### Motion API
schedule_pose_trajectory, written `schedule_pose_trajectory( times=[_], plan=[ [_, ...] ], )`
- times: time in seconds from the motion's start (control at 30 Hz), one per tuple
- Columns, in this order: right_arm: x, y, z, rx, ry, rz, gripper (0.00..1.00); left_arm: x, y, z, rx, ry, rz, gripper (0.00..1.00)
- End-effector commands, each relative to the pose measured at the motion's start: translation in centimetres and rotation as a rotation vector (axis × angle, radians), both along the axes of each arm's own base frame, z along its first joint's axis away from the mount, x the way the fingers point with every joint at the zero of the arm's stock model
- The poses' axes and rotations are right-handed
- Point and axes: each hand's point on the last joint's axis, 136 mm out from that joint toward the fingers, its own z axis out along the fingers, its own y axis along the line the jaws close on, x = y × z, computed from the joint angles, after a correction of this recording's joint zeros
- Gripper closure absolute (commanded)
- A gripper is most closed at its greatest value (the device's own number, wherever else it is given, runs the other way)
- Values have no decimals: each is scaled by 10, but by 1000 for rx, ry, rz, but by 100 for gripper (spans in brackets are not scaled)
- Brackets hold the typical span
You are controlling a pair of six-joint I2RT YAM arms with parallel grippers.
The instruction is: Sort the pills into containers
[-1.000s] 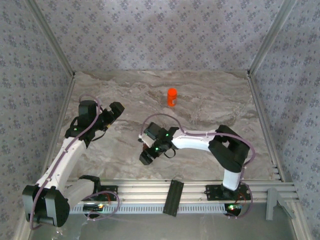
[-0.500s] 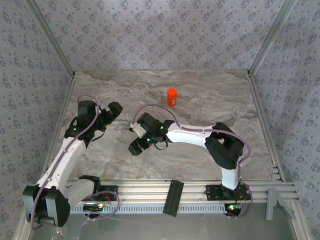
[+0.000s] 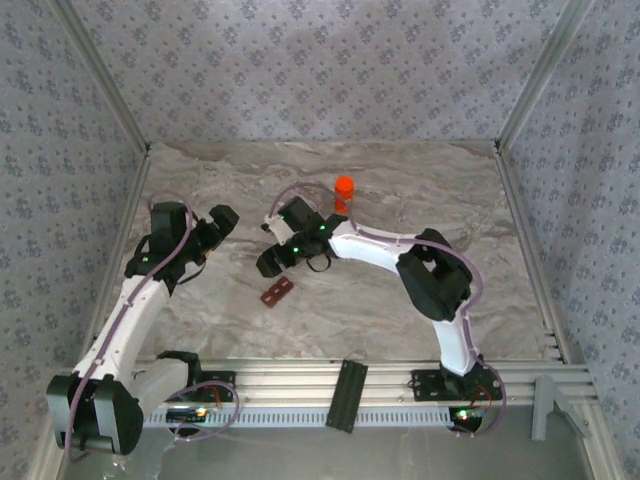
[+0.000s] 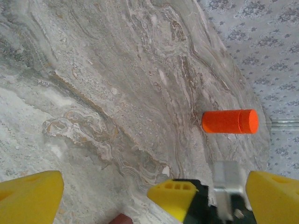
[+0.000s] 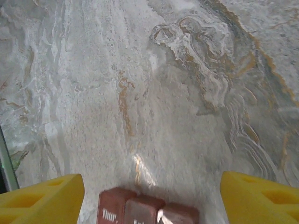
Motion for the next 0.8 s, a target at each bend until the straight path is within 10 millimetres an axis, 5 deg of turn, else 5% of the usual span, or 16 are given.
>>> schedule_pose_trajectory(
  times=[0.0, 0.3, 0.77],
  plan=[
    [-2, 6, -14, -22, 50, 41, 22, 1, 4, 15, 13, -37, 12, 0],
    [-15, 5, -30, -34, 109, 73, 24, 3, 4, 15, 9, -34, 12, 0],
    [-50, -14, -18, -31, 124, 112, 28, 4, 3, 13, -1, -33, 11, 0]
  ],
)
